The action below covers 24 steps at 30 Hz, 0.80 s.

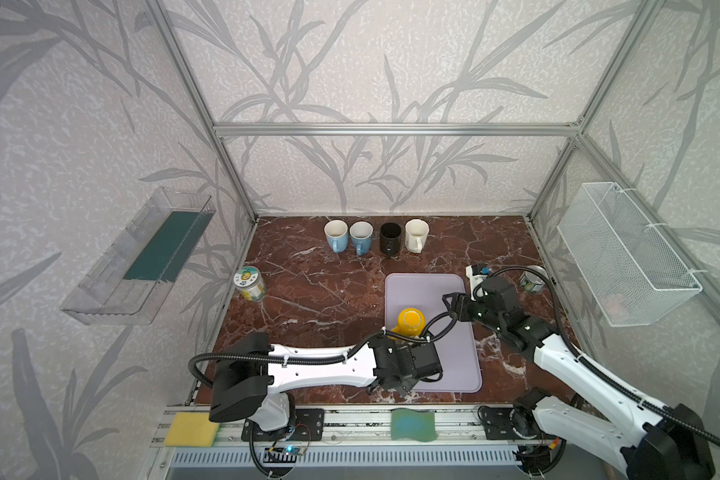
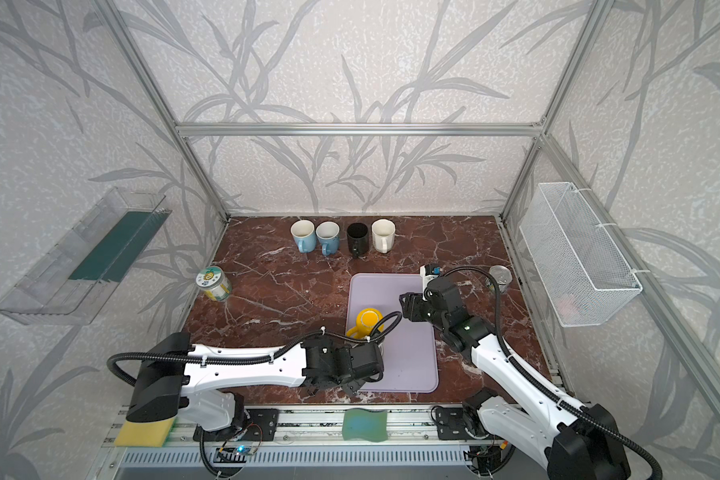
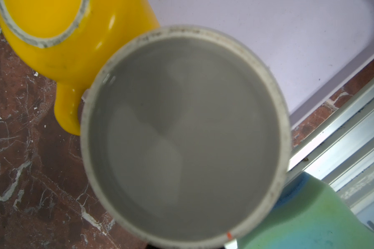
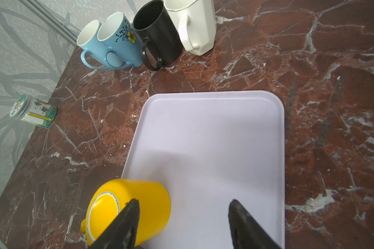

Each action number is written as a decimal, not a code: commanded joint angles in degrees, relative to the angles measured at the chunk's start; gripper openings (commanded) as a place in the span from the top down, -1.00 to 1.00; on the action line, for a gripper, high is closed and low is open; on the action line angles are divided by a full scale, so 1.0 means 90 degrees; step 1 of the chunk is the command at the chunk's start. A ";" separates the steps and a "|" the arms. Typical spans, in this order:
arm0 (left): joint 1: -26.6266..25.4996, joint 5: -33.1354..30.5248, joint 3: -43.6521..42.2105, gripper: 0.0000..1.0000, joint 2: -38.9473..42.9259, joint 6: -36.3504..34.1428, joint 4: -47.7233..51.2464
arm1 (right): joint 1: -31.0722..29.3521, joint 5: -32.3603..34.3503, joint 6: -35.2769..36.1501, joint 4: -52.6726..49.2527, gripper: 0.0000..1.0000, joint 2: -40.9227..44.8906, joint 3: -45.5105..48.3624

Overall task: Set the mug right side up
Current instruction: 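Close the left gripper on the grey mug's base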

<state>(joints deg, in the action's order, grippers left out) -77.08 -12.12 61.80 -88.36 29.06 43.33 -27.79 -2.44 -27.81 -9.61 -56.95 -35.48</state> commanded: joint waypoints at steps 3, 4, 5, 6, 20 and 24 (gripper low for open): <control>0.0068 -0.0152 0.0317 1.00 0.0175 0.0042 0.0068 | -0.0027 0.0085 0.0062 -0.0124 -0.33 0.0146 0.0070; 0.0083 -0.0141 0.0321 1.00 0.0205 0.0045 0.0065 | -0.0026 0.0085 0.0063 -0.0124 -0.33 0.0153 0.0075; 0.0095 -0.0134 0.0321 1.00 0.0243 0.0046 0.0050 | -0.0025 0.0085 0.0063 -0.0124 -0.33 0.0156 0.0069; 0.0105 -0.0120 0.0313 1.00 0.0277 0.0050 0.0044 | -0.0023 0.0079 0.0057 -0.0124 -0.33 0.0156 0.0075; 0.0243 0.0108 0.0243 1.00 0.0586 -0.0003 -0.0315 | -0.0021 0.0085 0.0072 -0.0134 -0.33 0.0182 0.0076; 0.0341 0.0241 0.0221 1.00 0.0646 -0.0065 -0.0513 | -0.0022 0.0090 0.0091 -0.0200 -0.32 0.0221 0.0067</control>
<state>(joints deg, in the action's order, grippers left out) -74.74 -9.21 61.89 -85.65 28.86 42.44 -27.79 -2.39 -27.59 -9.89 -56.18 -35.48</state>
